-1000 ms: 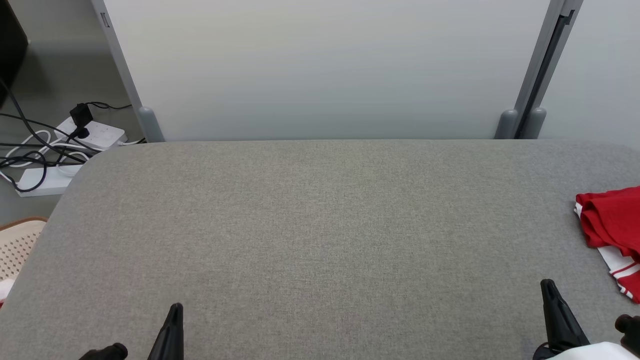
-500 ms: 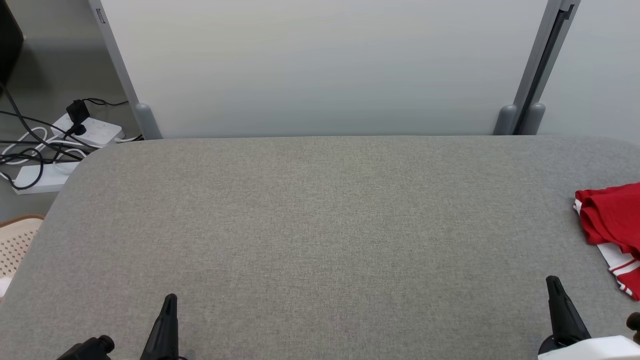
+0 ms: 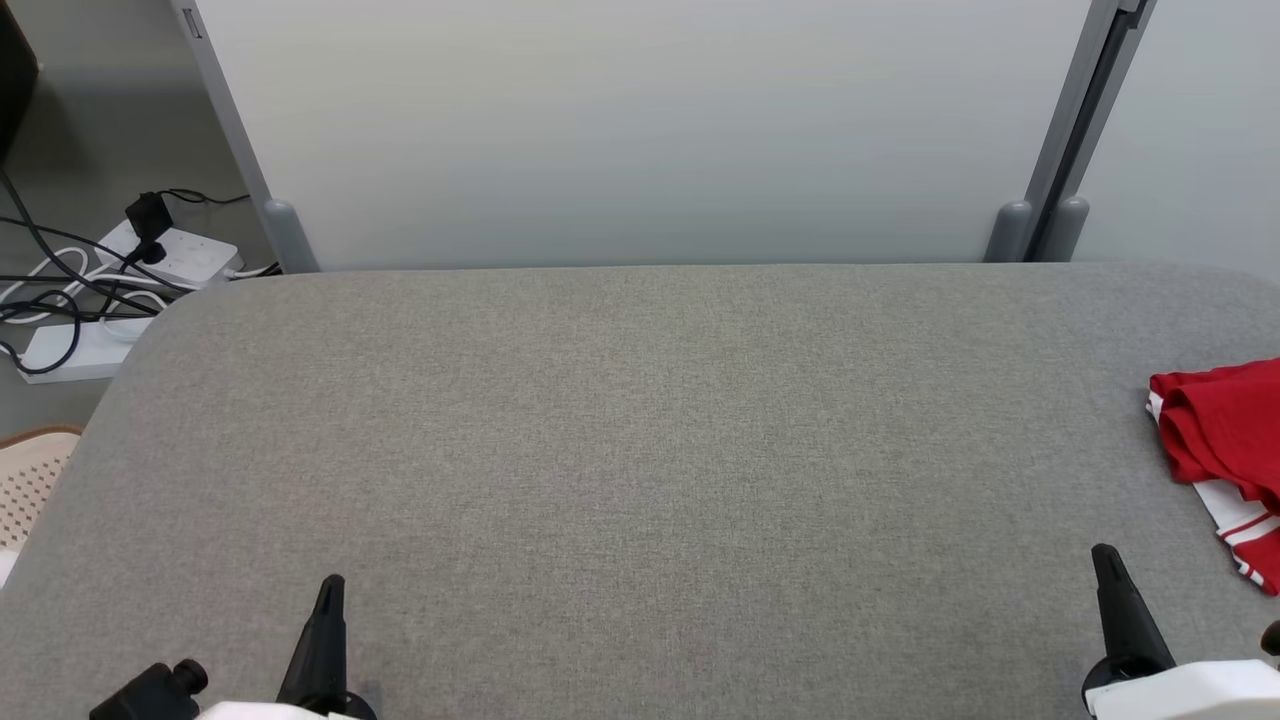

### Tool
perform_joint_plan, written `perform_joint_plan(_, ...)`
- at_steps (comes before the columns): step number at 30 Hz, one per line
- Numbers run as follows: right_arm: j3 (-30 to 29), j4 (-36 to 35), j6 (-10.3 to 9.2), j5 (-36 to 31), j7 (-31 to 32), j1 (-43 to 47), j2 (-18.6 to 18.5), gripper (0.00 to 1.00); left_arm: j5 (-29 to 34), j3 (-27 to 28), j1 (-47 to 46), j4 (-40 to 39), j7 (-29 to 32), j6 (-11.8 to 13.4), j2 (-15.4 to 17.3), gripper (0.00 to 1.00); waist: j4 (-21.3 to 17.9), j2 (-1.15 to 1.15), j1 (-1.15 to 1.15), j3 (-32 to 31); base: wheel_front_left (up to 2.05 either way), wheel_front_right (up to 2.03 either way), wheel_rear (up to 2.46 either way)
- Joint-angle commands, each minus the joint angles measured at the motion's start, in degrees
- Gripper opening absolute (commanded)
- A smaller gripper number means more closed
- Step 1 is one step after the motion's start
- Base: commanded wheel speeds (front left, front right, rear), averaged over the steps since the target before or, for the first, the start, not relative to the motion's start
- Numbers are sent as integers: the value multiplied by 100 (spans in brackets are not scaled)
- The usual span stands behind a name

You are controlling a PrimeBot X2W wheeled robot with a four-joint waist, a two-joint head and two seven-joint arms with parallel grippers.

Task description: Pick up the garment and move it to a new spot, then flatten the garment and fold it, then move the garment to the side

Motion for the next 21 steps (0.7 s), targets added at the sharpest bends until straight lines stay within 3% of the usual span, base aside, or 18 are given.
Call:
perform_joint_plan(1, -13, -90, 5, 197, 48, -330, -54, 0, -226, 140, -372, -122, 39, -60, 24, 0, -3, 0, 0, 8, 0, 0, 0)
perform_joint_plan(21, -160, -8, 6, 1402, 378, -499, 19, 0, -1545, 293, -633, 9, 369, -133, 29, 0, -42, 0, 0, 96, 0, 0, 0)
